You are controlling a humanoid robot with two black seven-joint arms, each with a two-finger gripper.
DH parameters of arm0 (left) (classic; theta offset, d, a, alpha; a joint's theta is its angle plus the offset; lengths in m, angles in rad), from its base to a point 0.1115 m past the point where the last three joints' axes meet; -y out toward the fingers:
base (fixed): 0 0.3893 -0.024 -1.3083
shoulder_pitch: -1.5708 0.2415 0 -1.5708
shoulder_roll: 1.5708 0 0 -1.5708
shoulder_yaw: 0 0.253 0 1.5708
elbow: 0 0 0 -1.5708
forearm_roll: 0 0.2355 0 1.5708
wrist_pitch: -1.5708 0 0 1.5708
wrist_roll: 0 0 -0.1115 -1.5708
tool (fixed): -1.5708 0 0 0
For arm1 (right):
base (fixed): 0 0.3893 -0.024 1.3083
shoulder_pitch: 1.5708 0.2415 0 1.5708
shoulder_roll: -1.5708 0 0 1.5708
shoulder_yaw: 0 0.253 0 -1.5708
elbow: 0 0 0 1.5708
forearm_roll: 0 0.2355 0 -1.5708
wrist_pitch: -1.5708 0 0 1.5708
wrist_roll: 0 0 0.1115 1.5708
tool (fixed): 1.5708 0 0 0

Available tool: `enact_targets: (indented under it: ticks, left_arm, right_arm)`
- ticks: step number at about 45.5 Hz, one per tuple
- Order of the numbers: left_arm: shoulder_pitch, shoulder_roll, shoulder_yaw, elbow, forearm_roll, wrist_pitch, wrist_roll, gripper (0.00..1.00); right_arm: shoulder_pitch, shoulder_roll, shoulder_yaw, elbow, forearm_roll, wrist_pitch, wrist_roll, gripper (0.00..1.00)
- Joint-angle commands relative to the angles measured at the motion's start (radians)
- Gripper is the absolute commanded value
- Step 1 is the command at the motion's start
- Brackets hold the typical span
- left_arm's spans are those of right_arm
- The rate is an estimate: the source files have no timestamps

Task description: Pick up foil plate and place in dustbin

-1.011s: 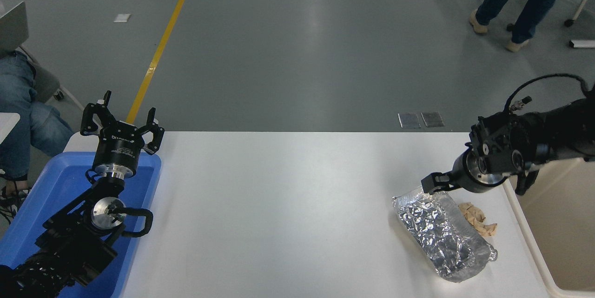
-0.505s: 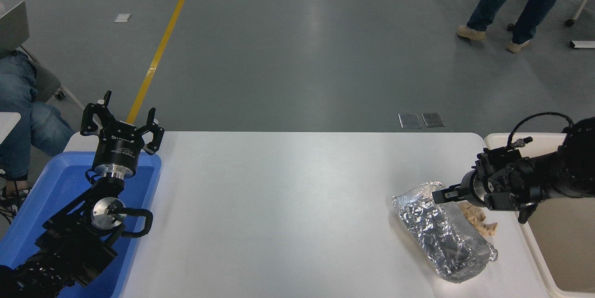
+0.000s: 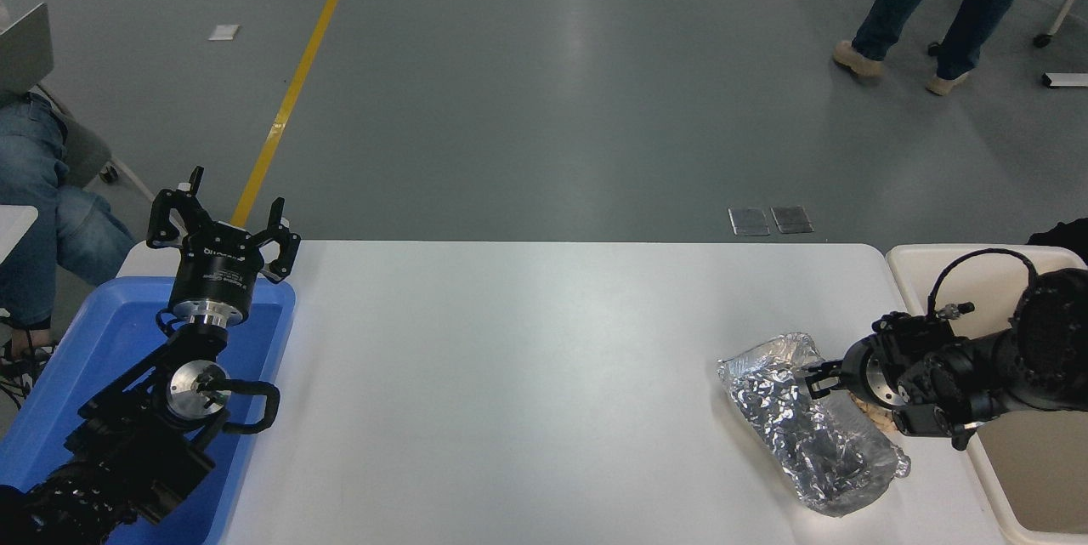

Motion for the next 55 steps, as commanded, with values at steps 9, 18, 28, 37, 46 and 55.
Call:
enact_targets:
  ticks: [9,18,28,37,46,55]
  left_arm:
    - [0.000,0.000,-0.001,0.000,0.000,0.000,0.000,0.99]
    - [0.000,0.000,0.000,0.000,0.000,0.000,0.000,0.99]
    - [0.000,0.000,0.000,0.000,0.000,0.000,0.000,0.99]
    - [0.000,0.000,0.000,0.000,0.000,0.000,0.000,0.99]
    - [0.000,0.000,-0.001,0.000,0.000,0.000,0.000,0.99]
    - [0.000,0.000,0.000,0.000,0.000,0.000,0.000,0.99]
  right_arm:
    - [-0.015,0.001,0.002,0.002,-0.009,-0.014,0.041,0.13]
    - [-0.027,0.001,0.011,0.002,-0.009,-0.016,0.044,0.13]
    - [-0.031,-0.003,0.011,0.010,-0.017,-0.016,0.044,0.00]
    - [0.015,-0.020,0.023,0.024,-0.015,-0.013,0.044,0.00]
    - [0.187,-0.109,0.025,0.148,-0.015,-0.001,0.046,0.00]
    - [0.371,-0.175,0.026,0.303,-0.015,0.019,0.052,0.00]
